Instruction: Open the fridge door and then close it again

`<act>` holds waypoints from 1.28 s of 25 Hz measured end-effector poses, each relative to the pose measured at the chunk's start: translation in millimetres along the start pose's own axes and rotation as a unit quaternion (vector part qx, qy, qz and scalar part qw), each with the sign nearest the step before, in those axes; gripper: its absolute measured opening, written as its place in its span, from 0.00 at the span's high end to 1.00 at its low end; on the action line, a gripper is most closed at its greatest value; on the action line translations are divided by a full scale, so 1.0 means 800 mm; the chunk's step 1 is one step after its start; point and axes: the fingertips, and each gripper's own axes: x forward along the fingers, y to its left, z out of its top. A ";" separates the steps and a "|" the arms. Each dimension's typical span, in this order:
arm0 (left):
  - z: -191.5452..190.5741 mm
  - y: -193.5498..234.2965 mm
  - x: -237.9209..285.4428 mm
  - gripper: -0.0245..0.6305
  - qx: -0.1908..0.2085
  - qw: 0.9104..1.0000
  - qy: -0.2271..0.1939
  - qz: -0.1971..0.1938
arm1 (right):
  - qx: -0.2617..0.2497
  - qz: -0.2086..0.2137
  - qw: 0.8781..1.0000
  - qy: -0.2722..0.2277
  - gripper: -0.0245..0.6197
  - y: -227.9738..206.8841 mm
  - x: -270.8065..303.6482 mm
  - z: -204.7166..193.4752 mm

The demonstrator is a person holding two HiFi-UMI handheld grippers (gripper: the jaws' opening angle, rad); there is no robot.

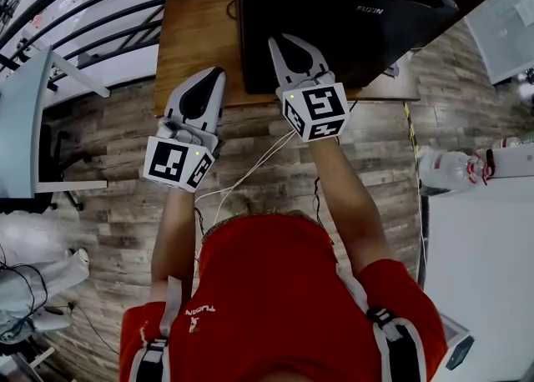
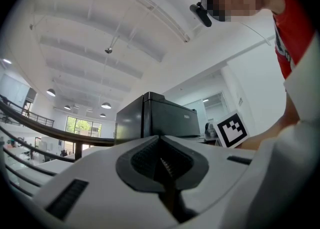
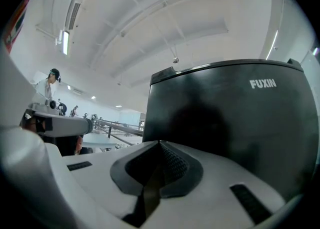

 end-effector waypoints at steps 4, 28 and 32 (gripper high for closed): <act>0.001 -0.004 0.001 0.94 0.002 1.000 0.001 -0.003 | 0.002 0.017 1.000 -0.009 0.92 0.006 -0.009 0.006; 0.003 -0.047 0.002 0.94 -0.013 1.000 0.000 -0.026 | 0.028 0.112 0.992 -0.043 0.92 0.073 -0.110 0.036; 0.006 -0.050 -0.002 0.94 -0.011 1.000 0.000 -0.025 | 0.023 0.115 0.992 -0.041 0.92 0.079 -0.115 0.034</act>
